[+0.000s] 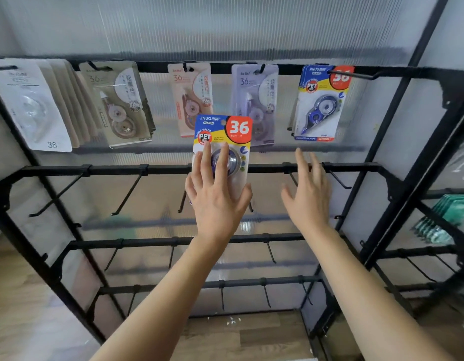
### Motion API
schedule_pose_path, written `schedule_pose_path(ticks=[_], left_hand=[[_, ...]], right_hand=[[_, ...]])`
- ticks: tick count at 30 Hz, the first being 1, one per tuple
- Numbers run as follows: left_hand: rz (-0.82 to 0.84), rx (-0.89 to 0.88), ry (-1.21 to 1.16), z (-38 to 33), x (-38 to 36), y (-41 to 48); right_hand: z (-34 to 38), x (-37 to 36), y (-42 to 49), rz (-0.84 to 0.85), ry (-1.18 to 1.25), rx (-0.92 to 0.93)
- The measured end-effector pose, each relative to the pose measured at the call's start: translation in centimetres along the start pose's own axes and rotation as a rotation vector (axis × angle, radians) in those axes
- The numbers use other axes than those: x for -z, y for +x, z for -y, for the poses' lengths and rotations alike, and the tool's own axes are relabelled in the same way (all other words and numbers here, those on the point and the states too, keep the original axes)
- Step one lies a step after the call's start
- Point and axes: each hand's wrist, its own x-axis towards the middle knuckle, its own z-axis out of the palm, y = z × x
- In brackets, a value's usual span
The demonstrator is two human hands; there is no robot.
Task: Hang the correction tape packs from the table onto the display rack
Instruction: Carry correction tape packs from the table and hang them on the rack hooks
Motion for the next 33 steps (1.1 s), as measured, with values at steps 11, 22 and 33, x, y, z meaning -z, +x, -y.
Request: schedule_pose_path(ticks=[11,22,33], left_hand=[[-0.031,-0.128,-0.066,-11.7,-4.7,-0.1],[-0.107,-0.152,0.009,-19.6,-7.4,-0.2],[-0.086,-0.035,0.043,-21.1,-8.9,0.9]], right_hand=[[-9.2,2.1,-1.8,0.063,0.066,0.003],[-12.1,0.9,-0.9,0.182,0.147,0.029],[-13.2,0.3,-0.3,0.241,0.081,0.091]])
